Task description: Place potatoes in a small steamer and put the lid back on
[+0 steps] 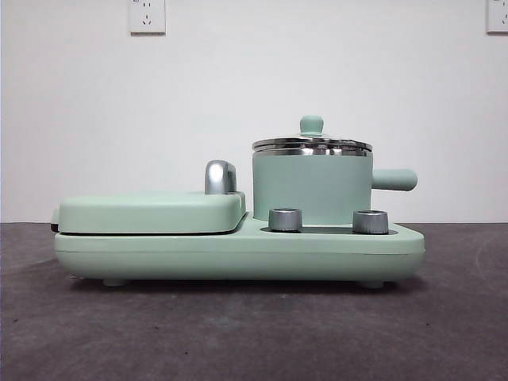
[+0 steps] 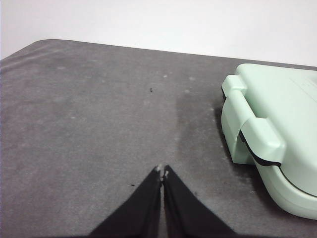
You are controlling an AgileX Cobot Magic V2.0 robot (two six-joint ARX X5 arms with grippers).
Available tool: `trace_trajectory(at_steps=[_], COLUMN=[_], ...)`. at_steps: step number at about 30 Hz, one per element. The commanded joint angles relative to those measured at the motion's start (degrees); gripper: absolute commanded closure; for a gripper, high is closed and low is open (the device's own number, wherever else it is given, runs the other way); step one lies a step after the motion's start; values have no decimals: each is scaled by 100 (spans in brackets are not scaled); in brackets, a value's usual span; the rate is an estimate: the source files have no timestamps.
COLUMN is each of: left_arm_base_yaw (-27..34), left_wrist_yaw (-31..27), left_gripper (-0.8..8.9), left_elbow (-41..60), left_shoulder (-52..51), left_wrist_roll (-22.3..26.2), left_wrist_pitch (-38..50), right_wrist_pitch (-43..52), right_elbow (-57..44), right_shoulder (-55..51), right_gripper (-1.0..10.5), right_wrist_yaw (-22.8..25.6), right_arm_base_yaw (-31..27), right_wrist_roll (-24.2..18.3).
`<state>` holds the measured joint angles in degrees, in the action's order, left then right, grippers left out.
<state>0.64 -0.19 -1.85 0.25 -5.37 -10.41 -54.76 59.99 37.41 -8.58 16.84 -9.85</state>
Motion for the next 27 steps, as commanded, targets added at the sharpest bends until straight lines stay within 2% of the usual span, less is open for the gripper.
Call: trace_trajectory(at_steps=[1, 4, 6, 8, 10, 13, 16, 19, 27], left_arm_base_yaw=[9, 9, 9, 9, 9, 9, 9, 9, 9], left_wrist_yaw=[-2, -2, -2, -2, -2, -2, -2, -2, -2], left_gripper=[806, 806, 806, 806, 806, 806, 806, 806, 806], left_elbow=[109, 109, 109, 109, 109, 109, 109, 107, 107], left_shoulder=[-7, -7, -7, -7, -7, -7, -7, -7, -7], left_wrist_roll=[-9, -9, -7, -9, -9, -9, -9, -9, -9], left_wrist_pitch=[-9, -9, -9, -9, -9, -9, -9, -17, -26], right_wrist_pitch=[1023, 2638, 3718, 4586, 5031, 5180, 4699, 4638, 4658], right_elbow=[-1062, -2743, -3869, -4776, -5407, -5932, -5930, -5930, -5930], right_shoulder=[-627, -1582, -2186, -2662, -3023, -3427, -3703, -3720, -3720], right_gripper=[927, 927, 927, 927, 927, 927, 927, 927, 927], right_wrist_yaw=[522, 610, 603, 603, 586, 566, 575, 579, 557], right_arm_base_yaw=[-52, -184, -334, -505, -686, -922, -1132, -1318, -1370], right_wrist_roll=[-79, 55, 345, 658, 848, 1014, 970, 901, 920])
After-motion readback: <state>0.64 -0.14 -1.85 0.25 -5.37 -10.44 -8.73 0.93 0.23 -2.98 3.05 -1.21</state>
